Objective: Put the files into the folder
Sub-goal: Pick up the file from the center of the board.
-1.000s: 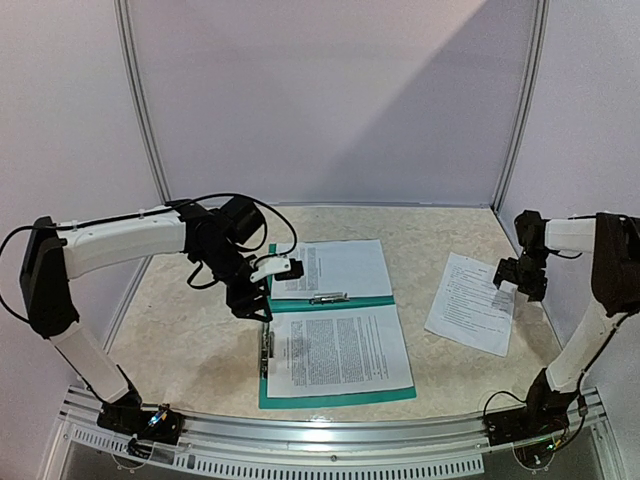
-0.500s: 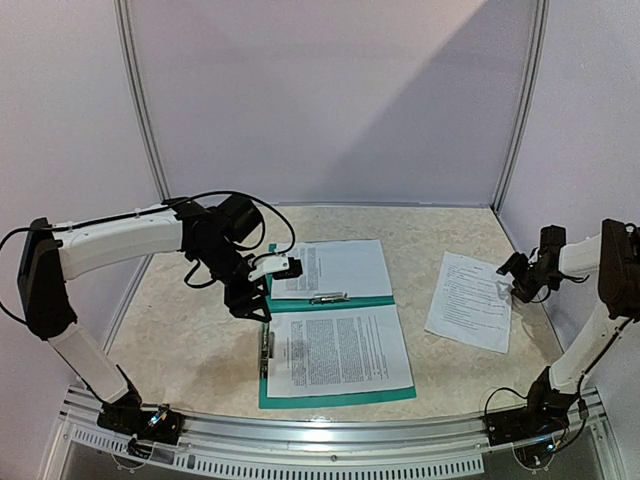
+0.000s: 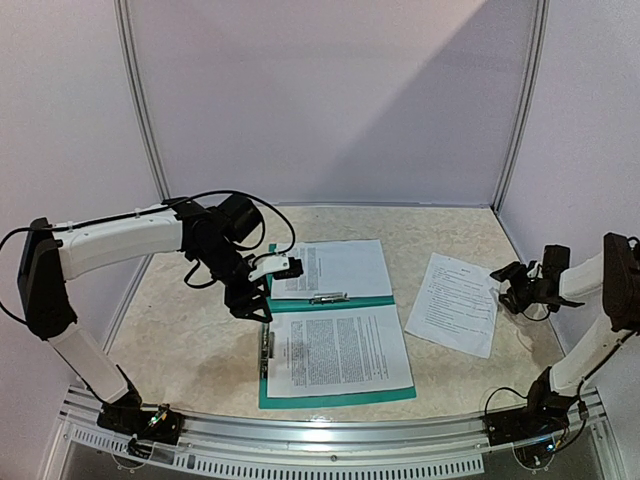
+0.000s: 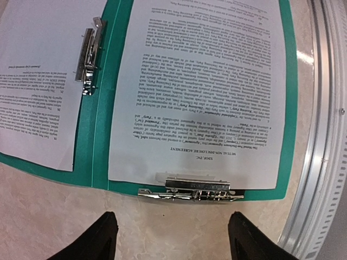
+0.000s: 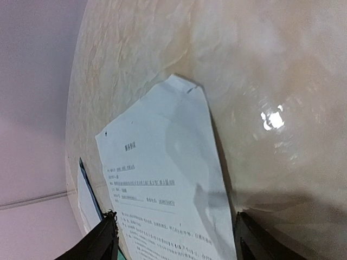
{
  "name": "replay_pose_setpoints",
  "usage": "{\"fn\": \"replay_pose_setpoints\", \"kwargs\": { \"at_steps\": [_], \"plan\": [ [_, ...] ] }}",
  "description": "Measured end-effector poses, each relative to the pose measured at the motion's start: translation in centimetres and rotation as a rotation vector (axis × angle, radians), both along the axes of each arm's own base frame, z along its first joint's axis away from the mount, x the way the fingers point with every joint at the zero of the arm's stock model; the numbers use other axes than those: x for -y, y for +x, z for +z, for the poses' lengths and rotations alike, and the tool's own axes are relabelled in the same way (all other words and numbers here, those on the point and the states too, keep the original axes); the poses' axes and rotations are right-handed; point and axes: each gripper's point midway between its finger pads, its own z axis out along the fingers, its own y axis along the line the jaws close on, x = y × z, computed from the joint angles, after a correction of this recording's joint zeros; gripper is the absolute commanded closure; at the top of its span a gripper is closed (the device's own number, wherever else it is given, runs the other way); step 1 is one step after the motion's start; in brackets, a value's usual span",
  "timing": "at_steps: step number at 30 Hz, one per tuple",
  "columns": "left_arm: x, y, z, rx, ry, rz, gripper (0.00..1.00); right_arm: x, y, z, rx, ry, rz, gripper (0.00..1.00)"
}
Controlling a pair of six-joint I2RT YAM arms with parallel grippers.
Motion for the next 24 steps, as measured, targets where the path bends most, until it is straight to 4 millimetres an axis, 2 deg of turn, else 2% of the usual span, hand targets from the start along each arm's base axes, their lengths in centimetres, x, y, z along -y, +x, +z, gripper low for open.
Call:
{"fn": "replay_pose_setpoints", "kwargs": {
  "at_steps": [4,8,16,21,24],
  "plan": [
    [0.0,0.0,0.0,-0.003,-0.002,0.0,0.28,-0.4,-1.8,0.2,-0.057,-0.021,0.026,0.1],
    [0.1,0.0,0.2,0.0,-0.006,0.002,0.28,-0.6,-3.0,0.3,-0.102,-0.03,0.041,0.08],
    [0.2,-0.1,1.0,0.008,-0.029,0.015,0.28,-1.2,-3.1,0.3,-0.105,-0.001,0.074,0.11],
    [0.1,-0.1,1.8,0.026,-0.043,0.015,0.28,-2.9,-1.6,0.1,-0.07,0.123,0.147,0.13],
    [0.0,-0.1,2.3,0.039,-0.051,0.016,0.27,-3.5,-1.6,0.3,-0.032,0.158,0.16,0.21]
  ]
}}
